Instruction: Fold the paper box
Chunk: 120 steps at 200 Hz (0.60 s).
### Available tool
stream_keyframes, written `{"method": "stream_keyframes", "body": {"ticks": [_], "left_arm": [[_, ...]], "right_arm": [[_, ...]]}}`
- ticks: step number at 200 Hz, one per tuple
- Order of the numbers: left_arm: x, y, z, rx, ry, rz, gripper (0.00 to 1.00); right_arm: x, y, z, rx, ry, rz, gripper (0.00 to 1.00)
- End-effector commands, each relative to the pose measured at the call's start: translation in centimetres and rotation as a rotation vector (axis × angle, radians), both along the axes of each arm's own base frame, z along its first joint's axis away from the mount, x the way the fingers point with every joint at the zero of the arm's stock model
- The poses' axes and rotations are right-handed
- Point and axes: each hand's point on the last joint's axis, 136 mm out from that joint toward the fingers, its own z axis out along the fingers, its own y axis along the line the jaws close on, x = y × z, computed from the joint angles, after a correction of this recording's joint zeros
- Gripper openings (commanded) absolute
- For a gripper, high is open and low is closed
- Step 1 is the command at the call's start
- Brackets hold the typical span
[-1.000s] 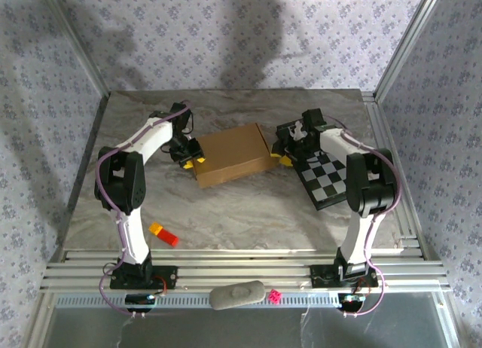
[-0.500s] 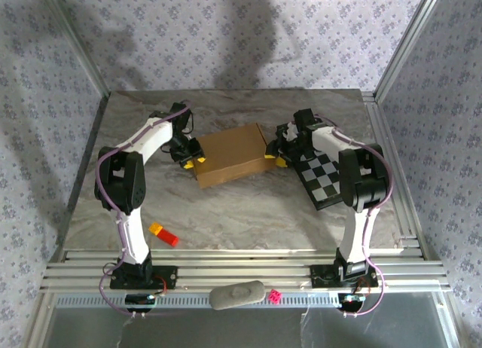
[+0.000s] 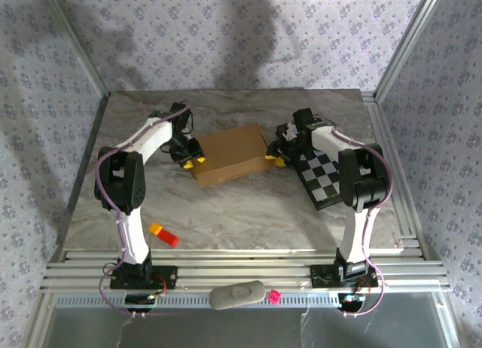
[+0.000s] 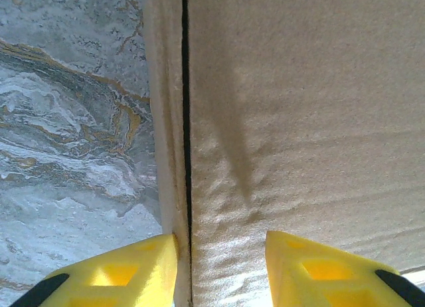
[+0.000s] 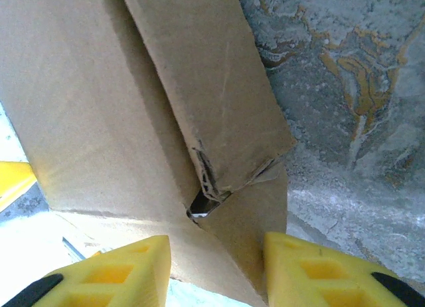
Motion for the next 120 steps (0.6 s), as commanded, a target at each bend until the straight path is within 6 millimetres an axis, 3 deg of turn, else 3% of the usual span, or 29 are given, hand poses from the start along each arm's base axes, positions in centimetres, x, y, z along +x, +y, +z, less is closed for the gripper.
{"method": "stream_keyframes", "body": {"ticks": [1, 74, 120], "left_arm": [[-0.6, -0.5, -1.1, -0.009, 0.051, -0.006, 0.40], [-0.9, -0.4, -1.1, -0.012, 0.057, -0.007, 0.39], [-1.0, -0.5, -1.0, -0.016, 0.058, -0.007, 0.39]], "right_arm": [[-0.7, 1.0, -0.6, 0.029, 0.036, 0.031, 0.39], [0.2, 1.2, -0.5, 0.086, 0.044, 0.011, 0.38], [0.1, 2.0, 1.1, 0.138, 0.038, 0.006, 0.39]]}}
